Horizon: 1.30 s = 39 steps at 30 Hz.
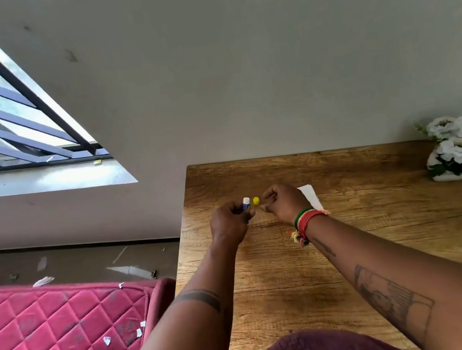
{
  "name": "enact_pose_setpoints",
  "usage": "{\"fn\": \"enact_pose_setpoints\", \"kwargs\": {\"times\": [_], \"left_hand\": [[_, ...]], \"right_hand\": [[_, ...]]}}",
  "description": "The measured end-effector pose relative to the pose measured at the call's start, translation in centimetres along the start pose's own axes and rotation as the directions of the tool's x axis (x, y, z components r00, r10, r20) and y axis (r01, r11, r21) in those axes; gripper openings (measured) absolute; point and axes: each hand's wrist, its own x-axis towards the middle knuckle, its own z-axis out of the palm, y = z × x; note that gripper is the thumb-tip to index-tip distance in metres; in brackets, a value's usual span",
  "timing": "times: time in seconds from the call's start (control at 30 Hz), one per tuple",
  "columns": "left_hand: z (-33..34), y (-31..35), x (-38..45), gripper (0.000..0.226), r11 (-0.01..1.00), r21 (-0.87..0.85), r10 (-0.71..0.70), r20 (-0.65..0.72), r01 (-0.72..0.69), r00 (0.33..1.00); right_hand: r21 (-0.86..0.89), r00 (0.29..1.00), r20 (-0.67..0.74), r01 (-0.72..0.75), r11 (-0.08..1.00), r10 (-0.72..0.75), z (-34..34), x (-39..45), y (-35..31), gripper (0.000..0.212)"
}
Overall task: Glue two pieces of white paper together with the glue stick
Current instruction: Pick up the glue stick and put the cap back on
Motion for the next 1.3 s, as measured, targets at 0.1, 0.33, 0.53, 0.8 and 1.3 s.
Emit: {"fn": "enact_pose_setpoints", "kwargs": {"times": [0.1,0.33,0.53,0.8,1.3], "left_hand": [[0.2,-0.6,1.1,0.019,0.999,0.037,-0.024,0.028,0.023,0.999],[0.7,-1.7,3.3,0.014,0.995,0.085,-0.062,0.068,0.056,0.996],[1.4,-1.3,4.9,0.022,0.994,0.084,-0.076,0.077,0.070,0.994],[1.8,0.4,4.4,0.022,0.995,0.104,-0.018,0.103,0.007,0.995],[0.9,4.5,-0.2,0.011,0.986,0.104,0.124,0.090,-0.134,0.988]], "right_hand": [[-0.018,1.000,-0.004,-0.017,1.000,0.016,1.3,1.4,0.4,0.023],[-0.137,1.000,-0.015,0.002,0.991,-0.005,3.4,4.4,0.8,0.034],[-0.013,0.997,-0.058,-0.051,0.999,0.050,3.3,5.8,1.4,0.013],[0.739,0.981,0.112,-0.187,0.647,0.156,0.9,4.8,0.4,0.009],[0.325,0.996,0.021,0.076,0.943,-0.088,-3.7,0.0,-2.1,0.026]]}}
